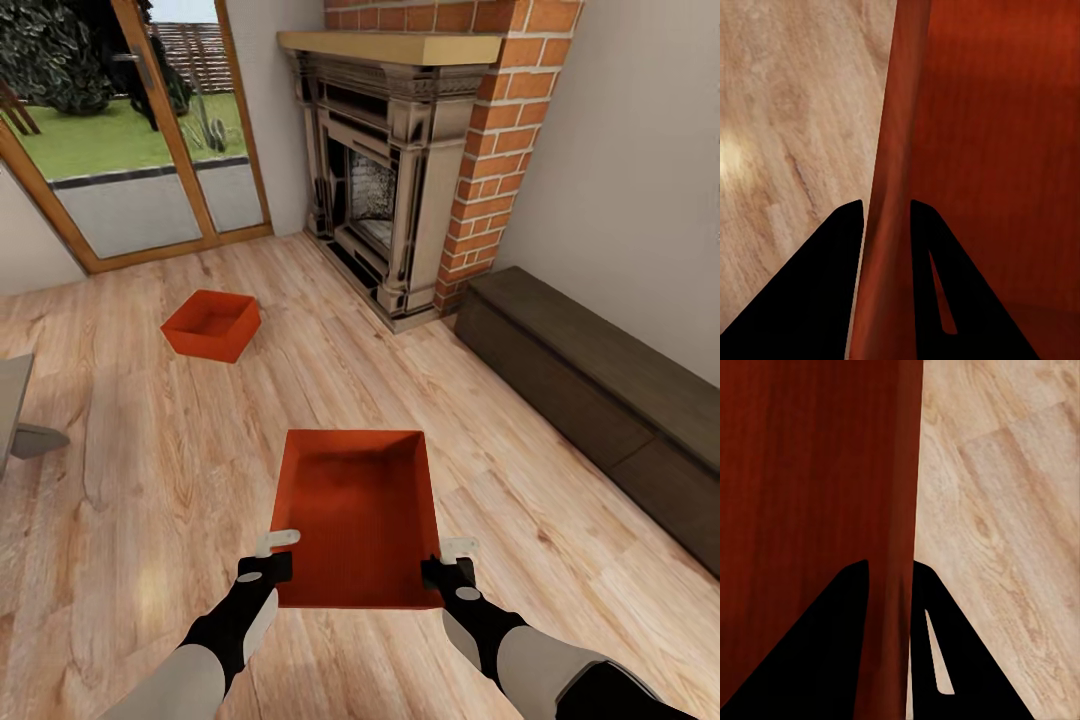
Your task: Move the two storage containers from the living room to the garage. In the garage, place one container on the floor and stack the other container on top of it (either order is fine).
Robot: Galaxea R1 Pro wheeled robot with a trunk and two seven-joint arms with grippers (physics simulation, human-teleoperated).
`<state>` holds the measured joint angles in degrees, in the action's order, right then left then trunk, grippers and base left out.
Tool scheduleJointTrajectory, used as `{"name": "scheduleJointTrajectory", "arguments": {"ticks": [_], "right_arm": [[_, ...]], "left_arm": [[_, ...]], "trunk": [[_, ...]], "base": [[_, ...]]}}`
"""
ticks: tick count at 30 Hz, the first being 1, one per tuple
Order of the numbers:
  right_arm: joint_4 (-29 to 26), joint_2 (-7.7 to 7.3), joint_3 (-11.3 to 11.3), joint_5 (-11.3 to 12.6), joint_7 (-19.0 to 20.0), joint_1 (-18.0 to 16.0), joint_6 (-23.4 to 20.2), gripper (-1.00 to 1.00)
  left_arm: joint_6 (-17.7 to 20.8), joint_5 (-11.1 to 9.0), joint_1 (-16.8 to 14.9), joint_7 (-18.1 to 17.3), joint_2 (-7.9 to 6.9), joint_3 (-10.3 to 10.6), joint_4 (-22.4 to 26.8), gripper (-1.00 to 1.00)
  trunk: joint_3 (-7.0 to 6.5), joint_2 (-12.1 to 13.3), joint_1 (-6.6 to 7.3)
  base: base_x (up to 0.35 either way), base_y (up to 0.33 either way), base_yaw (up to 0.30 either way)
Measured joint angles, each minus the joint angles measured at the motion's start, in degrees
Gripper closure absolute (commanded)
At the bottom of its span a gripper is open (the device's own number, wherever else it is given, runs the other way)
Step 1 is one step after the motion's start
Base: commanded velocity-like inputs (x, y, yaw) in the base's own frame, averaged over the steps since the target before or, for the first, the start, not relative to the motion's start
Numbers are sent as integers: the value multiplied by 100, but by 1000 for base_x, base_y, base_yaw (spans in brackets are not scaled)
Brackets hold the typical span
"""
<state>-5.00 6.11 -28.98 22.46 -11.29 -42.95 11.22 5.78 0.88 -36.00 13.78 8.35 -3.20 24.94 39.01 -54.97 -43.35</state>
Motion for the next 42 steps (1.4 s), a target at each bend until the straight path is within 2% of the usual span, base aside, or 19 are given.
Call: {"name": "scheduleJointTrajectory", "arguments": {"ticks": [42], "right_arm": [[-10,-1,-5,4,-4,0,1,100]], "left_arm": [[0,0,0,0,0,-1,9,100]], "trunk": [[-389,0,0]], "base": [[0,0,0]]}}
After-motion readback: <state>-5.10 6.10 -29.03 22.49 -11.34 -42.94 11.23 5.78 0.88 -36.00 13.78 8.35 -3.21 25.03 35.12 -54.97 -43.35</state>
